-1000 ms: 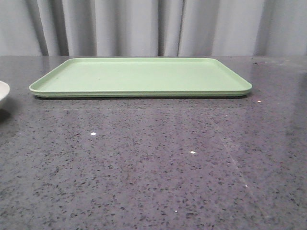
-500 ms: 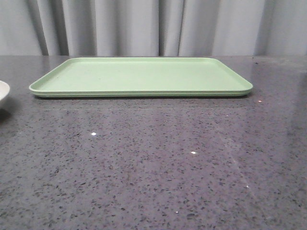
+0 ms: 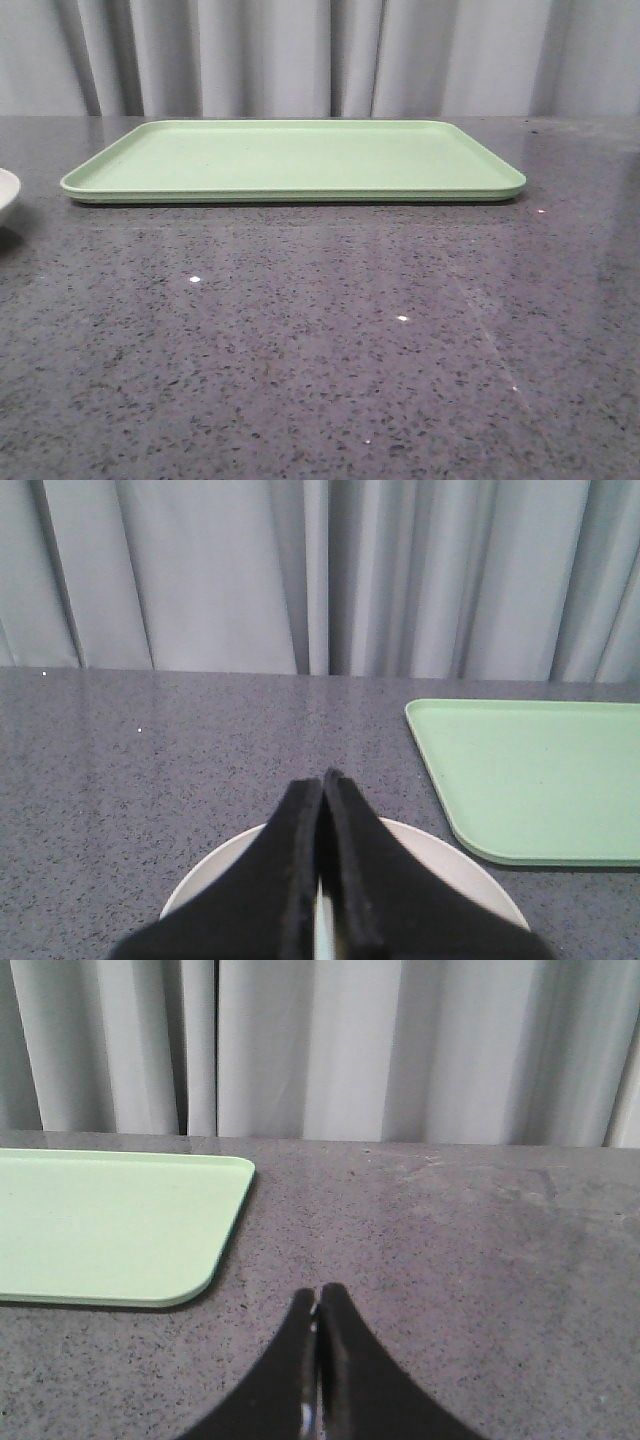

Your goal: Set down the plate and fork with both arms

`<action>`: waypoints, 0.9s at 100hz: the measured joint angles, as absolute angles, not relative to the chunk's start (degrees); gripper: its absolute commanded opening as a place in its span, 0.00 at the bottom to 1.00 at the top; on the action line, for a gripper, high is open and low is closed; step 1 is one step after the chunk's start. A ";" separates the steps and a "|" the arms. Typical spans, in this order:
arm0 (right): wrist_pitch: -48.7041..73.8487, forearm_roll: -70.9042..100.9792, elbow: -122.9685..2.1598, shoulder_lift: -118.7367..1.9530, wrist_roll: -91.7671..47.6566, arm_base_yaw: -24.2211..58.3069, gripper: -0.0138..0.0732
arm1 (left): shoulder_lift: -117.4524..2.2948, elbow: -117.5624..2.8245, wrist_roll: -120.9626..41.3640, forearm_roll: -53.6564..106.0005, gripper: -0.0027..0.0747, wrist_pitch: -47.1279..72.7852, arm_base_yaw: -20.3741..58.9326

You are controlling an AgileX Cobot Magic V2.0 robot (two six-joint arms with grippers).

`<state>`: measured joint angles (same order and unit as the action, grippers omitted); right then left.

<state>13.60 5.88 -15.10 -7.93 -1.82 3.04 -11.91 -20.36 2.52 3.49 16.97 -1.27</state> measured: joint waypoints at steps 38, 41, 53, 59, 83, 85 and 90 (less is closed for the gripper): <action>26.00 5.88 -33.76 -24.10 -1.82 3.04 0.09 | -27.37 -34.33 2.52 3.49 0.01 22.74 -1.27; 27.04 5.88 -34.89 -25.31 -1.82 3.04 0.09 | -28.25 -34.79 2.52 3.49 0.01 22.88 -1.27; 31.21 5.88 -39.12 -30.13 -1.82 3.04 0.18 | -31.50 -36.45 2.52 3.49 0.01 24.13 -1.27; 32.91 5.88 -40.75 -32.37 -1.82 3.04 0.27 | -32.89 -37.36 2.52 3.49 0.03 25.27 -1.27; 35.39 5.88 -43.03 -37.90 -1.82 3.04 0.59 | -35.09 -38.73 2.52 3.49 0.41 26.57 -1.27; 35.38 5.88 -43.03 -38.04 -1.82 3.04 0.60 | -35.09 -38.73 2.52 3.49 0.44 26.71 -1.27; 35.38 5.88 -43.03 -38.16 -1.82 3.04 0.60 | -35.09 -38.73 2.52 3.49 0.51 26.92 -1.27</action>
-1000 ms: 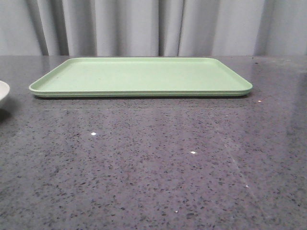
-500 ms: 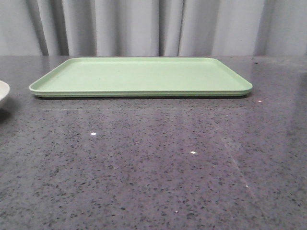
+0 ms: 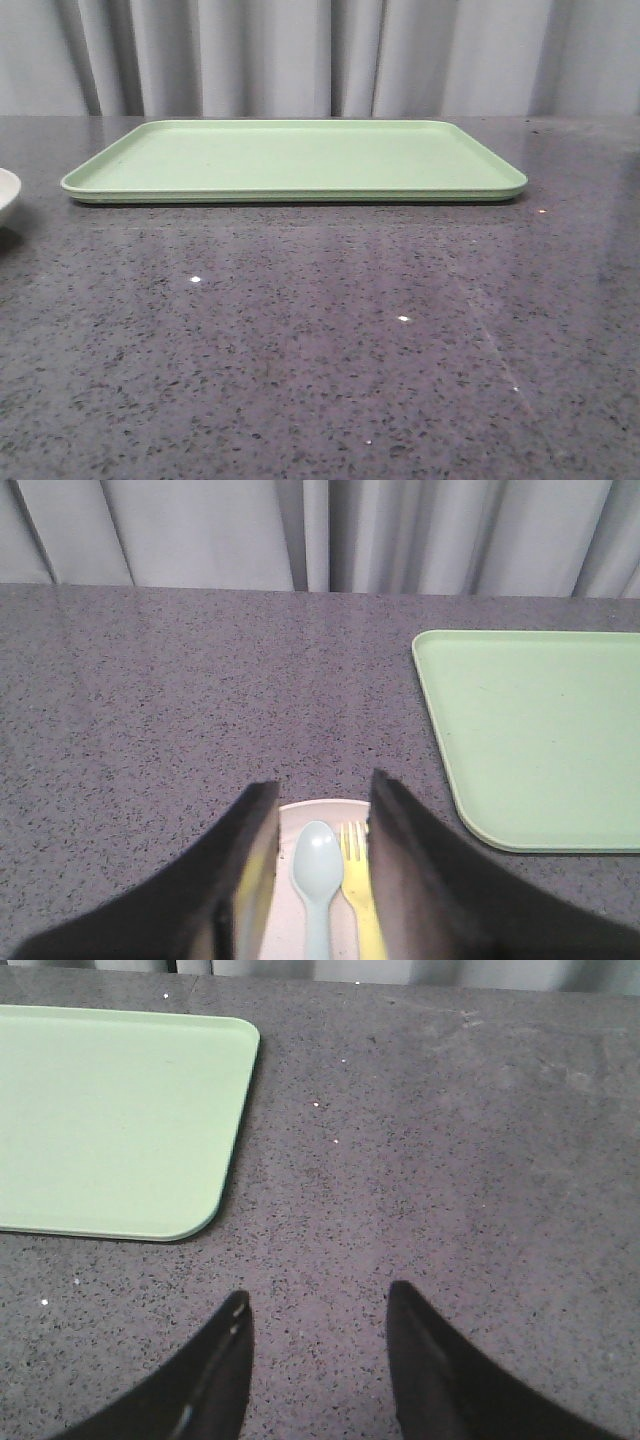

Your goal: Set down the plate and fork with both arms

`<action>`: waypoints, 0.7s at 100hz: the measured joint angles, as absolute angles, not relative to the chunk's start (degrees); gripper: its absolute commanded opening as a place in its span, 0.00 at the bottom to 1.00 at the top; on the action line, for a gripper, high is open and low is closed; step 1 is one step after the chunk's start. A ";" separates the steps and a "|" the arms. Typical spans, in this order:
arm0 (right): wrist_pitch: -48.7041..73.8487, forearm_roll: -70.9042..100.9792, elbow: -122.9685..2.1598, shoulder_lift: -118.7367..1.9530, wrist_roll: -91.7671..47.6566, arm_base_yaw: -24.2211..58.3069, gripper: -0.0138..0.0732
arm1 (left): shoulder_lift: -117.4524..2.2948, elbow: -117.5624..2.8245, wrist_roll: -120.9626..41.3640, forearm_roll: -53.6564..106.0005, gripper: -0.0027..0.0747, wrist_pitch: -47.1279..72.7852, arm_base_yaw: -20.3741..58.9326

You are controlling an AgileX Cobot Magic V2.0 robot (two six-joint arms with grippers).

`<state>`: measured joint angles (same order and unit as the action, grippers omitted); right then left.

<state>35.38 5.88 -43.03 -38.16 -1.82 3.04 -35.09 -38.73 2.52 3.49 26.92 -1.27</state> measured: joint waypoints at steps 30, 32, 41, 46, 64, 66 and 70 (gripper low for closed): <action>33.90 5.88 -43.03 -38.38 -1.82 3.04 0.60 | -35.09 -38.73 2.52 3.49 0.54 26.68 -1.27; 33.90 5.88 -43.03 -38.38 -1.82 3.04 0.60 | -35.09 -38.73 2.52 3.49 0.54 26.56 -1.27; 33.90 5.88 -43.03 -38.38 -1.82 3.04 0.60 | -35.09 -38.73 2.52 3.49 0.54 26.24 -1.27; 33.90 5.88 -43.03 -38.38 -1.82 3.04 0.60 | -35.09 -38.73 2.52 3.49 0.54 26.24 -1.27; 33.90 5.88 -43.03 -38.38 -1.82 3.04 0.60 | -35.09 -38.84 2.52 2.56 0.54 26.30 -1.50; 33.90 5.88 -43.03 -38.38 -1.82 3.04 0.60 | -35.09 -38.84 2.52 2.28 0.54 26.45 -1.63; 33.85 5.88 -43.03 -38.38 -1.82 3.04 0.60 | -35.09 -39.23 2.52 1.65 0.54 27.28 -2.21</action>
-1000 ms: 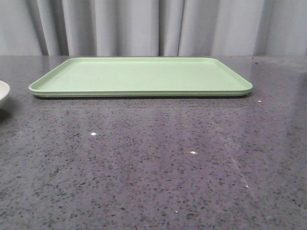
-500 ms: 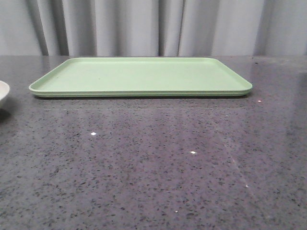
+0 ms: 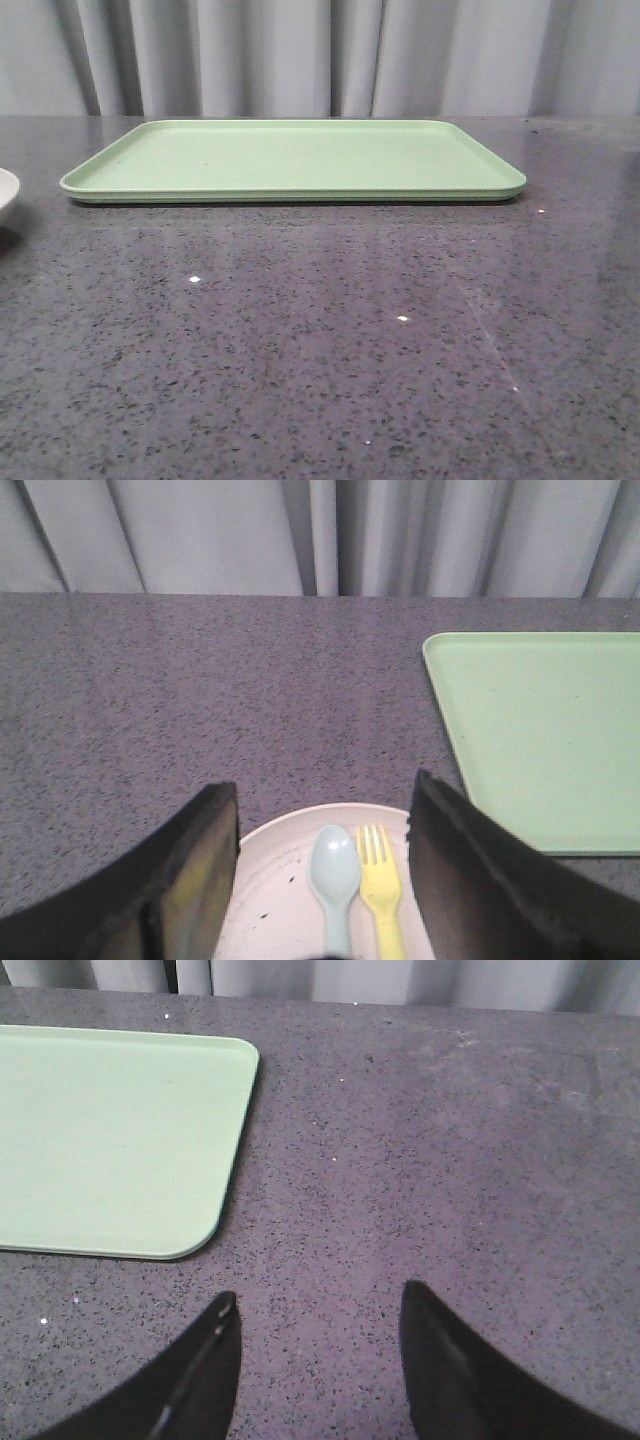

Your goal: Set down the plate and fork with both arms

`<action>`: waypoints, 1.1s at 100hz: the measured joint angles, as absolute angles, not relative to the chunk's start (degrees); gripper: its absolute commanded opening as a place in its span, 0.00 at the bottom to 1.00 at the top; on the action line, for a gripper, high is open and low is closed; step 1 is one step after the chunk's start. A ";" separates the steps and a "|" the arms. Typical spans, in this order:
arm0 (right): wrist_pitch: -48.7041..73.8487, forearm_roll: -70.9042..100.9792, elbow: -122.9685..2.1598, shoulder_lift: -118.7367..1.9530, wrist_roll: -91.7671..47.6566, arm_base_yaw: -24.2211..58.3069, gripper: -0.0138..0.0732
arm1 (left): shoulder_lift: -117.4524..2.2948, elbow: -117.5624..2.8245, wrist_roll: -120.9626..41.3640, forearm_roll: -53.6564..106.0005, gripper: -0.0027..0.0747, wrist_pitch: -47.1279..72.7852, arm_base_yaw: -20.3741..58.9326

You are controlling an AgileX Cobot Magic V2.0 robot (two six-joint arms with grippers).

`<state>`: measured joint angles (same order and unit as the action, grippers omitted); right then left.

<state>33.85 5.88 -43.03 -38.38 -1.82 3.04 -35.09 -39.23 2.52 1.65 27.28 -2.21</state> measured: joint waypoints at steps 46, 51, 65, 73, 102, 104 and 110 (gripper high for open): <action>33.63 5.88 -43.03 -38.38 -1.82 3.04 0.60 | -47.51 -50.17 3.98 -1.76 0.53 41.16 -13.06; 33.63 5.88 -43.03 -38.38 -1.82 3.04 0.60 | -49.99 -51.53 3.98 -1.89 0.54 43.10 -13.09; 33.63 5.88 -43.03 -38.38 -1.82 3.04 0.60 | -57.55 -54.21 3.98 -2.35 0.54 47.43 -13.17; 33.63 5.88 -43.03 -38.38 -1.82 3.04 0.60 | -61.26 -55.36 3.98 -2.59 0.54 49.26 -13.17; 33.63 5.88 -43.03 -38.38 -1.82 3.04 0.60 | -72.14 -57.50 3.98 -4.65 0.54 53.02 -13.17; 33.63 5.88 -43.03 -38.38 -1.82 3.04 0.60 | -72.69 -57.50 3.98 -4.65 0.53 53.13 -13.17; 33.63 5.88 -43.03 -38.38 -1.82 3.04 0.60 | -74.09 -57.66 3.98 -4.75 0.53 53.25 -13.17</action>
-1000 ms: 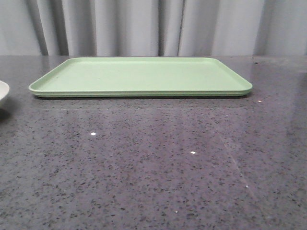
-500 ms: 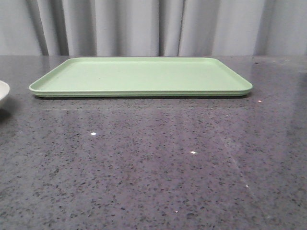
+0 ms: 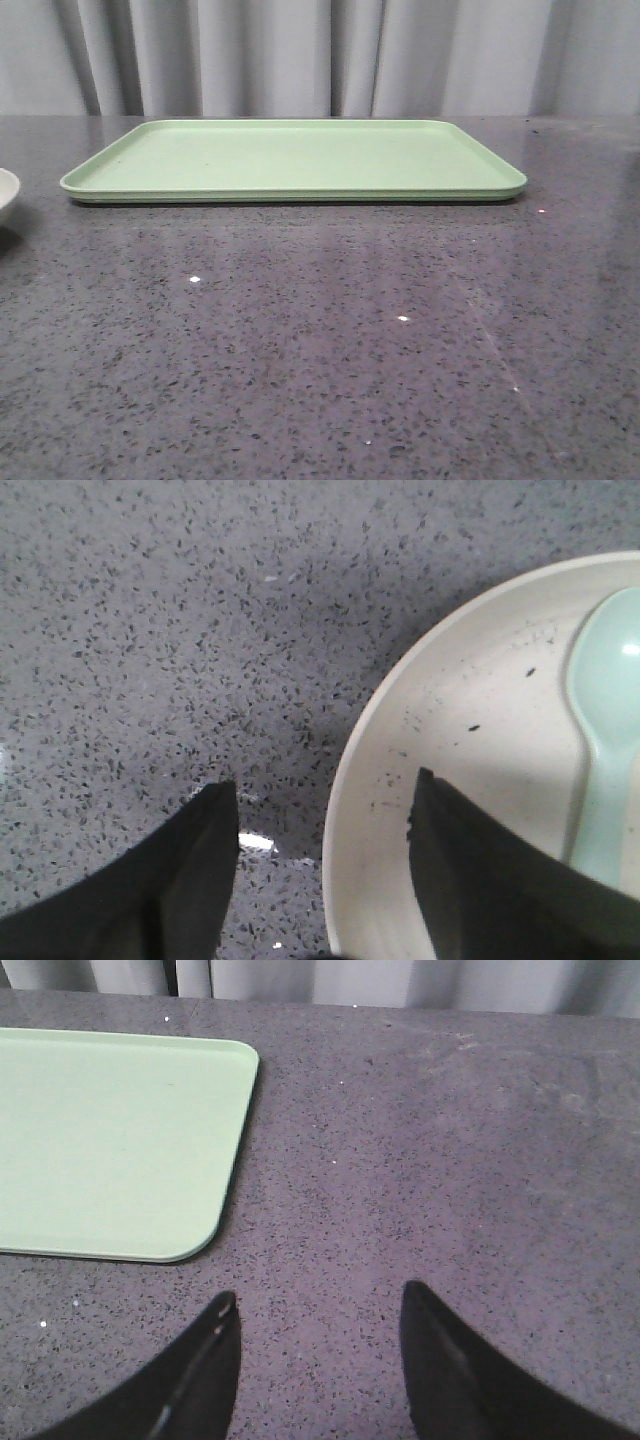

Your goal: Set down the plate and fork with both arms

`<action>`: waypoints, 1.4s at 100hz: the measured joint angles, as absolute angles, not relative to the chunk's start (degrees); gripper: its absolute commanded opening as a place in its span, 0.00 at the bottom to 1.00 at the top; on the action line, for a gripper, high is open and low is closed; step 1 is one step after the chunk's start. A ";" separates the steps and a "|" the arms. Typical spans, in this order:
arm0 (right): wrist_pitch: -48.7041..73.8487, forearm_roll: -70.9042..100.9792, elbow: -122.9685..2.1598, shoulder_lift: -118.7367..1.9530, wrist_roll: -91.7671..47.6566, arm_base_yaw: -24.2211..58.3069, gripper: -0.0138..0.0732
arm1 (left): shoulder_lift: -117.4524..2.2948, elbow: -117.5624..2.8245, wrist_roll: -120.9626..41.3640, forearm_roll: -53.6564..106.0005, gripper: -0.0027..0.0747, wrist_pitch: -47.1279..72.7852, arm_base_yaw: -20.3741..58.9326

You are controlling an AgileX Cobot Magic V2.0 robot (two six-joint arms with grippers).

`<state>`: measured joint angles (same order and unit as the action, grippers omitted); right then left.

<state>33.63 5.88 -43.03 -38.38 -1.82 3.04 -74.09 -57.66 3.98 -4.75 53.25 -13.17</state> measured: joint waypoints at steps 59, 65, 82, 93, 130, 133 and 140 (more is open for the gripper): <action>33.63 5.77 -43.03 -38.38 -1.82 3.04 0.60 | -80.93 -57.64 3.58 -4.87 0.49 52.75 -13.22; 33.63 5.77 -43.03 -38.38 -1.82 3.04 0.60 | -80.93 -57.64 3.49 -4.87 0.43 52.75 -13.22; 33.63 5.77 -43.03 -38.38 -1.82 3.04 0.60 | -80.93 -57.64 3.36 -4.87 0.19 52.61 -13.22; 33.63 5.77 -43.03 -38.38 -1.82 3.04 0.60 | -80.93 -57.64 3.32 -4.87 0.08 52.61 -13.22; 33.63 5.77 -43.03 -38.38 -1.82 3.04 0.60 | -80.93 -57.91 2.81 -4.52 0.01 52.63 -13.22; 33.63 5.77 -43.03 -38.38 -1.82 3.04 0.60 | -80.93 -57.91 2.49 -4.26 0.01 52.63 -13.22; 33.63 5.77 -43.03 -38.38 -1.82 3.04 0.60 | -80.93 -57.91 0.97 -2.65 0.01 52.75 -13.48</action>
<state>33.63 5.77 -43.03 -38.38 -1.82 3.04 -80.93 -57.91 0.97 -2.65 52.75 -13.48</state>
